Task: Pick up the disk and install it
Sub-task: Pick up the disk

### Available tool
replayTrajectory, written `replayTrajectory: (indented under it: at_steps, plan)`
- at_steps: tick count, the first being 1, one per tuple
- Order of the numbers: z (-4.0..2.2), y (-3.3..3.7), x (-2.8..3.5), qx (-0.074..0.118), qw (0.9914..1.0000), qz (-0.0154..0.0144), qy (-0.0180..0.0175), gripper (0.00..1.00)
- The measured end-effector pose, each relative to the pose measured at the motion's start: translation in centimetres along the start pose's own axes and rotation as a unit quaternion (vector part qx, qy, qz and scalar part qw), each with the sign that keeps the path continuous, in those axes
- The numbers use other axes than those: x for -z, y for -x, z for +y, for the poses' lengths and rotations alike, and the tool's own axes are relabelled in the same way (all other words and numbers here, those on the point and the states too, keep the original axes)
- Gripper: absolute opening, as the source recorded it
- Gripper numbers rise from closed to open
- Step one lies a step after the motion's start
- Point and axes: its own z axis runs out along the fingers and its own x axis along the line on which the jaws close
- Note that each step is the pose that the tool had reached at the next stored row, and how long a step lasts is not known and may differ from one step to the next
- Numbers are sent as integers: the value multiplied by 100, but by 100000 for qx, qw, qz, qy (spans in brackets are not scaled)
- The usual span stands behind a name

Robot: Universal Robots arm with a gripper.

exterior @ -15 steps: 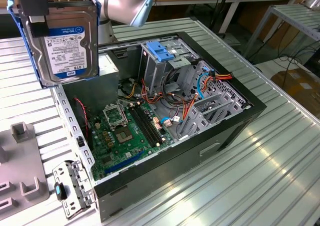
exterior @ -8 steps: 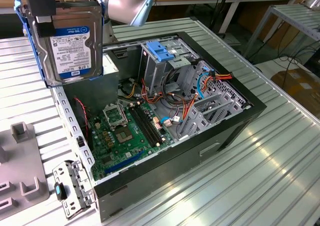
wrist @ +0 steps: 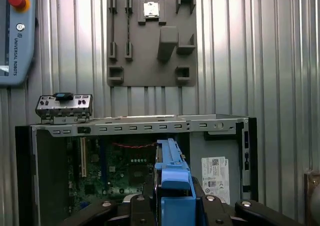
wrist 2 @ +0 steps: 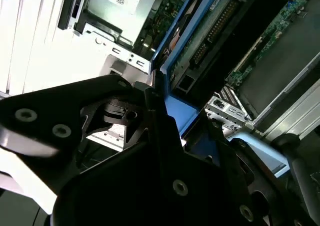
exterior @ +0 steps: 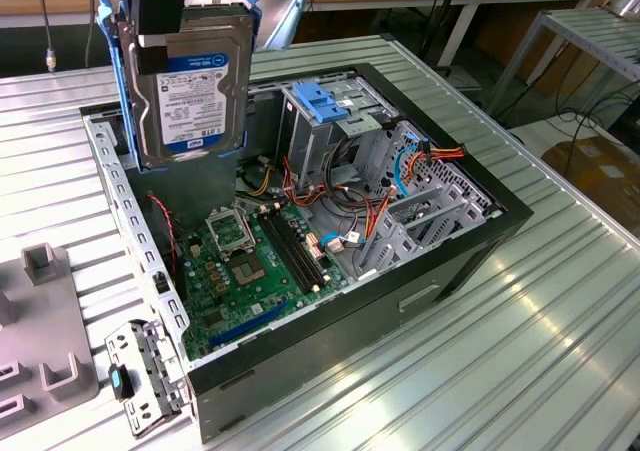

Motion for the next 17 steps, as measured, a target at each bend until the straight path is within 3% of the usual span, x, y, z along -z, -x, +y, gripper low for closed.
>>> replayTrajectory:
  at_steps: [2,17]
  plan:
    - [-295,-24,-4,-2,100000,158,-4,37]
    - [-634,-45,-9,-3,100000,239,-5,37]
